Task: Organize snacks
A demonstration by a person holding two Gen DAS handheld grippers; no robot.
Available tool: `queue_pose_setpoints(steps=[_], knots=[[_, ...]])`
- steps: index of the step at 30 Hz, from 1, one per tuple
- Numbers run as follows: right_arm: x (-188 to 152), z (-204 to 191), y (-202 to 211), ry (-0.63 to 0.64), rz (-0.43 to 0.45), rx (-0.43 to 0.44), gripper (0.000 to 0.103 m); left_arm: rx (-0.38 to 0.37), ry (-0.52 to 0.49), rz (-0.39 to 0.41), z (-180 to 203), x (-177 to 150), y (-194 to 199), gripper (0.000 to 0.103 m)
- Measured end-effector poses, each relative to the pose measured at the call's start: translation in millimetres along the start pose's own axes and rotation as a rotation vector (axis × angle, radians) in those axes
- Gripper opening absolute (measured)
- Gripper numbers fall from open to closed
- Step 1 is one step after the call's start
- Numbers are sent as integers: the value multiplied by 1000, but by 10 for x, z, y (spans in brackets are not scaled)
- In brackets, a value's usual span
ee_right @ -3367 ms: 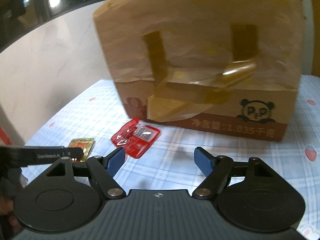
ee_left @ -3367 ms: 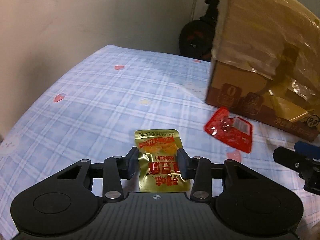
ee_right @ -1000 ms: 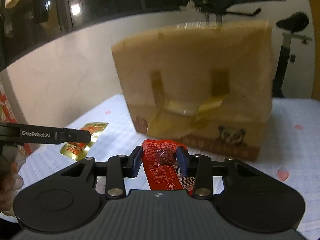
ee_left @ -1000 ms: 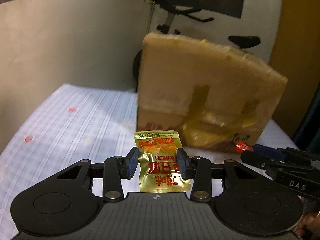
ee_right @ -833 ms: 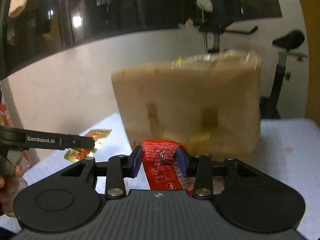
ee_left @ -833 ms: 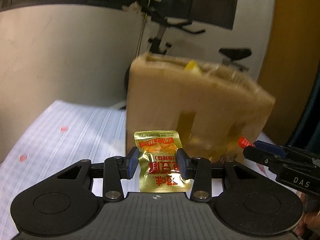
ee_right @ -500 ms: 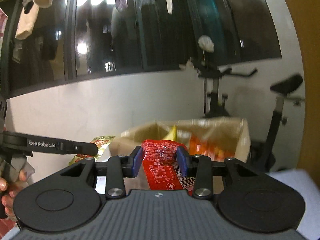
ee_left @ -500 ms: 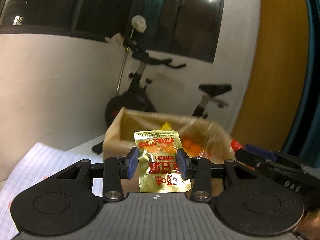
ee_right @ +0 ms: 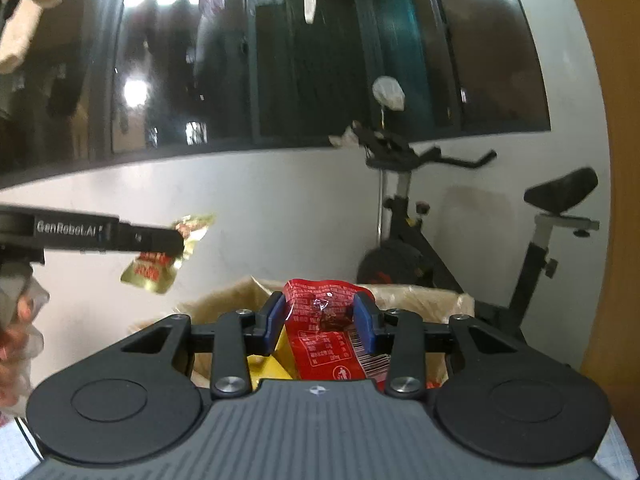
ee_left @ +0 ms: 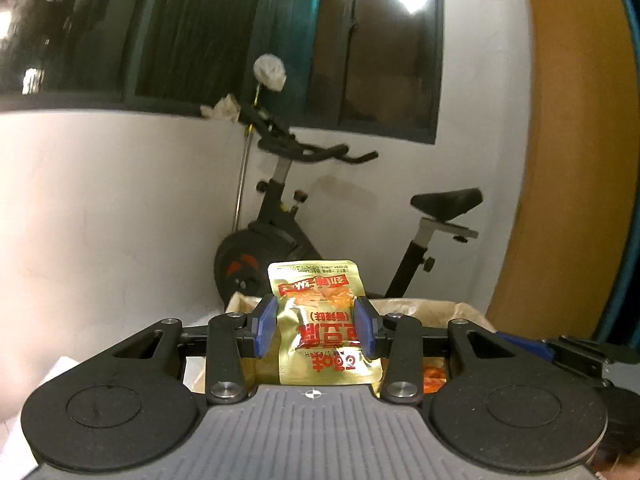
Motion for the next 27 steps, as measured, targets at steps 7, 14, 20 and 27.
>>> queue_pose_setpoints(steps=[7, 14, 20, 27], knots=[[-308, 109, -198, -1, -113, -65, 44, 8, 25, -113, -163, -271, -327, 48], [-318, 139, -177, 18, -150, -115, 69, 44, 0, -132, -278, -321, -237, 80], [-239, 137, -96, 2, -156, -139, 85, 55, 7, -132, -314, -237, -125, 92], [-196, 123, -11, -36, -184, -153, 97, 112, 15, -137, -383, -218, -18, 93]])
Point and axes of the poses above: each gripper's, at about its wrist camera, not at the fingertips, and y roughly against the way its jaws point, z to its right, x to its top, the point moved 8 cm from there along -y, roughly the way its jaws point, and after that the axes turned 2 degrees about y, right-handed, at the moved point
